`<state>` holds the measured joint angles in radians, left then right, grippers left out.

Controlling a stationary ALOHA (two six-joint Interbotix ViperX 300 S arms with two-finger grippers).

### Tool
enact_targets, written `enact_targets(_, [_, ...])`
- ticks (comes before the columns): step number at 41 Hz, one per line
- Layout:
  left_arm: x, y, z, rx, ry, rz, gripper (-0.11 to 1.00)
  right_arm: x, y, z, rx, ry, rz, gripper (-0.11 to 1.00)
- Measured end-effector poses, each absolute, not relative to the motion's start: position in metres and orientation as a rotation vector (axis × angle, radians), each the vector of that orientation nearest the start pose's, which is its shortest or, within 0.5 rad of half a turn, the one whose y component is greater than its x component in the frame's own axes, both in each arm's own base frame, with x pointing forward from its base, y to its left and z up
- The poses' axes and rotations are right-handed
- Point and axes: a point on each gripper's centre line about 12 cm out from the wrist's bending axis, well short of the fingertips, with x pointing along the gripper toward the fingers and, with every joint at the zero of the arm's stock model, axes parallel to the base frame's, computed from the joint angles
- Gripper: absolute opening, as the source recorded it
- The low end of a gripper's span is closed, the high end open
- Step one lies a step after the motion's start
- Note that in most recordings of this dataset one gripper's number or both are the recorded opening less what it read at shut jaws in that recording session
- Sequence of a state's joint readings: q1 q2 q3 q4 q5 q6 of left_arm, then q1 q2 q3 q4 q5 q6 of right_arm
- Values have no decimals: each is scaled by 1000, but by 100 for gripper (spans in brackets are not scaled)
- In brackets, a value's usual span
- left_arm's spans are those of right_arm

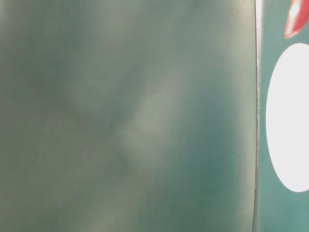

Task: Grip the spoon and scoop the red block from the bowl with right arm.
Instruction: 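Lift the spoon out of its rest and swing it over the bowl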

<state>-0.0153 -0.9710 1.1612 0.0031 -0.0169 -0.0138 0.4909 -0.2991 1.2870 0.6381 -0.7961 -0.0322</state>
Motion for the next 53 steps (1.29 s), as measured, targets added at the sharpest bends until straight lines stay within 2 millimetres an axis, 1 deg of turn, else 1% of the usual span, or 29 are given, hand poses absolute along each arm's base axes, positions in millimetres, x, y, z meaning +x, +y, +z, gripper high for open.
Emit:
enact_targets(14, [197, -3, 266, -12, 193, -14, 2, 246, 39, 191, 290, 286, -50, 25])
enact_targets(24, [195, -3, 266, -11, 196, -14, 2, 259, 20, 223, 252, 348, -40, 25])
enact_targets(29, [195, -3, 267, -11, 195, -14, 2, 264, 11, 235, 261, 403, -34, 25])
enact_targets(35, [195, -3, 267, -12, 195, -14, 2, 269, 1, 244, 290, 469, -30, 25])
enact_targets(41, [195, -3, 267, -12, 193, -14, 2, 272, -6, 247, 314, 527, -27, 25])
enact_targets(53, [195, -3, 267, -12, 195, -14, 2, 287, -23, 250, 331, 560, -67, 25])
